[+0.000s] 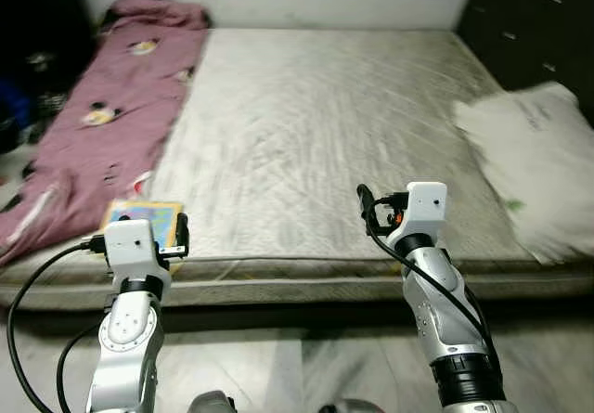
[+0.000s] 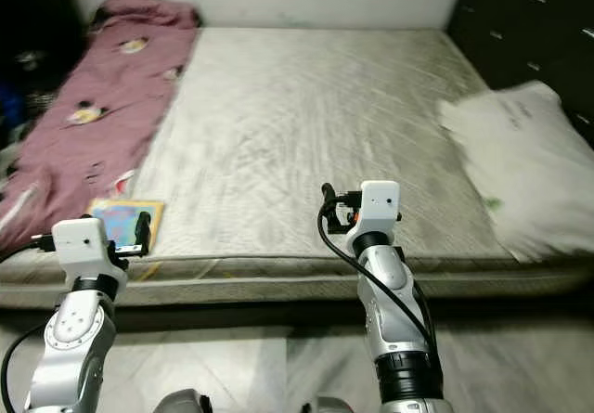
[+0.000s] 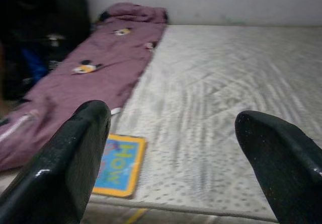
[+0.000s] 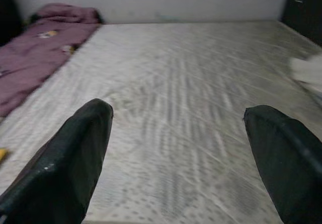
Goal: Clean up the room
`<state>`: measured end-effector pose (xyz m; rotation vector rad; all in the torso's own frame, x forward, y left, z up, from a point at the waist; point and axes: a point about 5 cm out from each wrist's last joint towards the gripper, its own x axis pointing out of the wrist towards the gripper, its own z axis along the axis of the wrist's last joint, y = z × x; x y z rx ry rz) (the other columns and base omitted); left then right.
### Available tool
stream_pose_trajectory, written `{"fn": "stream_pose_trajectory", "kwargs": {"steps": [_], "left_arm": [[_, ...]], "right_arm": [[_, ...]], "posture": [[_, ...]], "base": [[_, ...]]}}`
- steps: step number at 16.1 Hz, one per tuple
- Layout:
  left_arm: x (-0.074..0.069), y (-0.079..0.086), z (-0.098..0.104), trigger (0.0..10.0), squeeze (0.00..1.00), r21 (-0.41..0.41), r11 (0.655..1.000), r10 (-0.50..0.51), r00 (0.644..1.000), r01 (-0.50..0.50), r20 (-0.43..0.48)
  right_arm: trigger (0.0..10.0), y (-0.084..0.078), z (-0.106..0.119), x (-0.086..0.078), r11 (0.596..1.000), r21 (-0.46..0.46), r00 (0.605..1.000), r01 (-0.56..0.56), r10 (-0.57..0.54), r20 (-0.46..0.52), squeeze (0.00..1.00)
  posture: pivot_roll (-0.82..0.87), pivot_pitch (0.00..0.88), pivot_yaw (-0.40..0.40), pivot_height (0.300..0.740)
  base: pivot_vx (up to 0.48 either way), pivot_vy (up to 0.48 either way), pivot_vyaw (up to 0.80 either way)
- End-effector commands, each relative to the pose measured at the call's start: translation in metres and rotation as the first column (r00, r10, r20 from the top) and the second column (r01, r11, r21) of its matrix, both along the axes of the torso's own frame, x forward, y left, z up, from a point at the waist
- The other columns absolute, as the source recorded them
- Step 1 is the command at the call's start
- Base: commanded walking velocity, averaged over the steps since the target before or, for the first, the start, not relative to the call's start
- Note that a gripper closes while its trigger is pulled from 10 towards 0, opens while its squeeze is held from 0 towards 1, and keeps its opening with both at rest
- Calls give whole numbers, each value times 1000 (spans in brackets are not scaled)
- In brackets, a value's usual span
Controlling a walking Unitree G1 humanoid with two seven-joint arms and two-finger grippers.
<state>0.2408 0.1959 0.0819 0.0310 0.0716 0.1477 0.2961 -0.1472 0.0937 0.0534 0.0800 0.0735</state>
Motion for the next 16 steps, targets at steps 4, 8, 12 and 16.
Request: {"fn": "stream_pose_trajectory", "kwargs": {"steps": [4,8,12,16], "left_arm": [[5,-7,8,10000,0,-22,999,-33,999,34,24],[8,-8,18,10000,0,-52,998,-30,998,33,58],[8,-8,18,10000,0,-52,998,-30,998,33,58],[8,-8,18,10000,0,-52,998,-30,998,33,58]], "right_arm": [[10000,-4,7,1,1000,-3,1000,11,-11,13,0],[10000,-3,17,4,1000,-2,1000,-7,7,22,0],[10000,-3,17,4,1000,-2,1000,-7,7,22,0],[10000,-3,17,4,1000,-2,1000,-7,7,22,0]], "posture": [[-97,0,-3,740],[-96,0,-31,740],[-96,0,-31,740],[-96,0,-31,740]], "base": [[0,0,-277],[0,0,0],[0,0,0],[0,0,0]]}}
